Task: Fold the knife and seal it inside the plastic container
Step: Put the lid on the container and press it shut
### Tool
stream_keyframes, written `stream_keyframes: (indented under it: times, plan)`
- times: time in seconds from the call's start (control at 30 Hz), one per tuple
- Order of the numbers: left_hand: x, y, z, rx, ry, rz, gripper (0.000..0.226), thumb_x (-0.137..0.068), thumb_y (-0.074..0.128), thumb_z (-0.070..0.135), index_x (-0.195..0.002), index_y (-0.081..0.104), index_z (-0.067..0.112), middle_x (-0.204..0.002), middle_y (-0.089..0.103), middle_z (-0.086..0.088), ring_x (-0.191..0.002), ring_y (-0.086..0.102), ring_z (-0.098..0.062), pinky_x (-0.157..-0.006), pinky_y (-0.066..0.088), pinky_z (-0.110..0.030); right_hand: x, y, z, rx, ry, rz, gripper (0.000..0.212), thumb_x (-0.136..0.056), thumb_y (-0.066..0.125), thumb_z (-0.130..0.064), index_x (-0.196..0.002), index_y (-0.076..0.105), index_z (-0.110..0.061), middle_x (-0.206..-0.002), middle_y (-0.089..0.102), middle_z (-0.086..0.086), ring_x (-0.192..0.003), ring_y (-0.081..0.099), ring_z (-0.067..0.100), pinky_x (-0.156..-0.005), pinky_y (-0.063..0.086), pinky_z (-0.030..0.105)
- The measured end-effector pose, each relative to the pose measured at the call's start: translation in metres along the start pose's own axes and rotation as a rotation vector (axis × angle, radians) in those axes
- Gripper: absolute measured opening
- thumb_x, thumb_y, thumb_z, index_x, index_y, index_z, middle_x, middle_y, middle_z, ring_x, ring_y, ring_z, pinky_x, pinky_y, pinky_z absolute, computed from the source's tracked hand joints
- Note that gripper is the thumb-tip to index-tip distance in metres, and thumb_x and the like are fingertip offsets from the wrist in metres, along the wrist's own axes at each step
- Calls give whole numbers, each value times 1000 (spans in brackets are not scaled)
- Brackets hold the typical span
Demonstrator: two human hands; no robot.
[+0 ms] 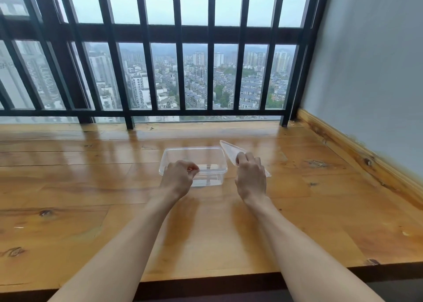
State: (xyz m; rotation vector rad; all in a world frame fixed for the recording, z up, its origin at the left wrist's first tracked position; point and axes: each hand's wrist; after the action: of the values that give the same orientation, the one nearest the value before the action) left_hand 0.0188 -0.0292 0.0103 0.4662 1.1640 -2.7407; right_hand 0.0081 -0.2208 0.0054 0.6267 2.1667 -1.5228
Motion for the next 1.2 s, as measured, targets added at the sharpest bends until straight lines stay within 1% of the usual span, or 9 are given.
stream_keyframes:
  times: [0.1,0.23,0.53,0.73,0.8,0.93,1.0,1.1,1.2]
  plan:
    - [1,0,1,-5,12,-7,16,-91,64,20,-96,78,16,-99,77,-3,-96,69,-19,-98,48,-38,-2,-4,-3,-10,3,136,29,-83,52,12,-98,60,-12,-95,66,6,-89,57,29,-75,47,38]
    - [4,0,2,2,28,-11,16,-90,65,20,-96,79,15,-97,77,-4,-92,69,-18,-86,52,-28,-6,-11,-9,-73,17,248,28,-79,59,16,-89,61,-10,-82,67,7,-79,57,32,-68,45,39]
    - [6,-1,1,18,50,-33,15,-89,67,19,-95,79,15,-94,78,-3,-90,69,-17,-85,52,-28,-10,-20,-37,-306,-42,365,22,-76,63,16,-84,61,-5,-76,66,11,-76,60,34,-64,52,46]
    - [10,-4,-2,19,97,-50,15,-88,67,18,-95,79,15,-93,78,-2,-87,68,-15,-84,52,-26,-15,-29,-60,-576,-2,409,21,-80,66,10,-79,55,-9,-78,68,3,-73,60,26,-63,51,38]
    - [10,-10,-1,35,103,36,17,-88,65,17,-97,78,13,-93,78,-3,-78,66,-13,-77,50,-22,-18,-34,-67,-721,63,369,25,-81,66,5,-76,49,-14,-78,69,0,-75,65,21,-66,52,34]
    - [4,-31,1,192,27,377,22,-90,62,18,-110,64,8,-100,72,-8,-81,65,-18,-74,53,-30,-22,-45,-70,-938,160,271,25,-84,67,0,-80,47,-14,-73,63,-9,-75,65,-11,-66,53,14]
    - [0,-40,-1,296,-50,456,37,-92,60,20,-126,52,8,-114,65,-11,-94,63,-23,-82,53,-36,-23,-50,-70,-1026,186,221,27,-86,66,2,-81,46,-16,-81,69,3,-82,69,-3,-71,55,17]
    - [-6,-50,-7,368,-126,492,50,-96,55,21,-142,39,11,-131,57,-11,-105,59,-21,-87,44,-29,-24,-55,-69,-1111,219,172,33,-85,64,5,-79,43,-19,-85,72,10,-87,72,14,-79,56,22]
    - [-10,-58,-11,425,-97,498,39,-98,53,19,-136,51,13,-124,64,-10,-100,59,-15,-87,45,-26,-27,-58,-67,-1197,240,130,35,-84,64,8,-80,43,-20,-81,74,3,-81,72,12,-82,55,24]
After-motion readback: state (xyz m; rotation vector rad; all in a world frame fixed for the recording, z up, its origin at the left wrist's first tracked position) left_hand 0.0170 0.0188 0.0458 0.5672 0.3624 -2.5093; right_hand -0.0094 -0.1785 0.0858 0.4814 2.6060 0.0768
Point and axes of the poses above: each hand's wrist, its own x-axis away from the middle knuckle, its own y-axis out of the palm, z = x × y
